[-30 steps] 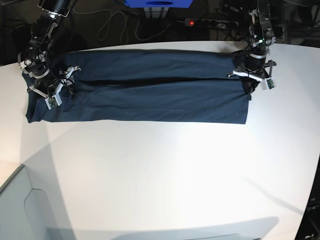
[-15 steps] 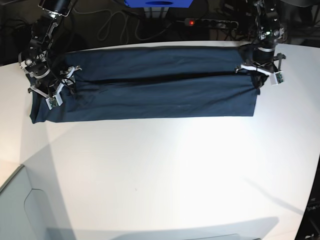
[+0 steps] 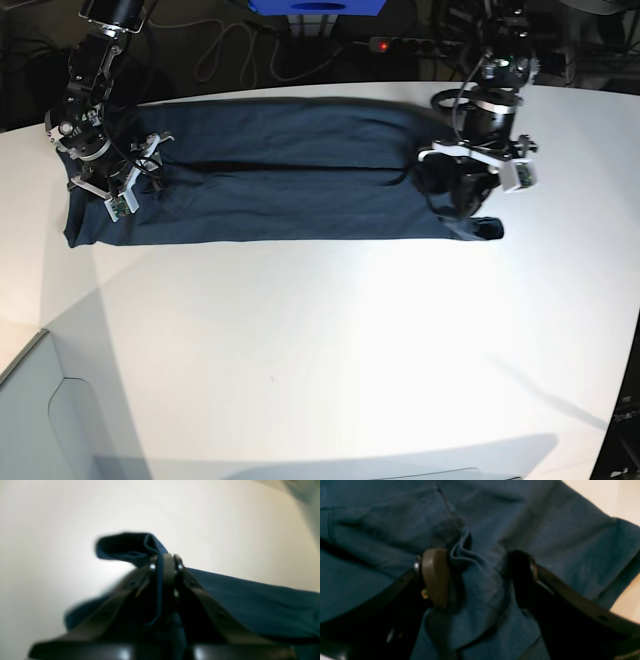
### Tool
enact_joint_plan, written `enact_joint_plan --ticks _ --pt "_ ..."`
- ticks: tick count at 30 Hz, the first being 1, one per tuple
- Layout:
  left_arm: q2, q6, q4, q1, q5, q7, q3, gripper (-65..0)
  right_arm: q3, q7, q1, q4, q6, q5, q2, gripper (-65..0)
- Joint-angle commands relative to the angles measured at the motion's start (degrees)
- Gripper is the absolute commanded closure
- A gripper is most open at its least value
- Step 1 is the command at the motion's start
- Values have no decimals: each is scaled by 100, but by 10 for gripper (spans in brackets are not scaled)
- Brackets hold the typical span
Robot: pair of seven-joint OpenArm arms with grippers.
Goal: Fold the T-shirt properly
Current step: 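Lift the strip end with the left gripper and fold it toward the right gripper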
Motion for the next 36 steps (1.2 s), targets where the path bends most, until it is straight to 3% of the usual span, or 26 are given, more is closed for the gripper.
enact_joint_plan --ticks 1,11,21,27,36 --pt "-24 -14 114 16 -26 -125 238 0 16 25 18 79 62 9 52 -366" --pt "3 30 8 -353 -17 -116 2269 0 16 25 35 79 62 9 70 -368" --pt "3 30 -1047 -1215 -26 -152 3509 0 16 25 35 79 62 9 70 -368" --pt "64 30 -1618 -1628 -26 -160 4124 0 16 25 44 79 62 9 70 -368" --pt "390 30 -2084 -1918 -26 -160 4212 0 16 17 53 79 62 9 79 -368"
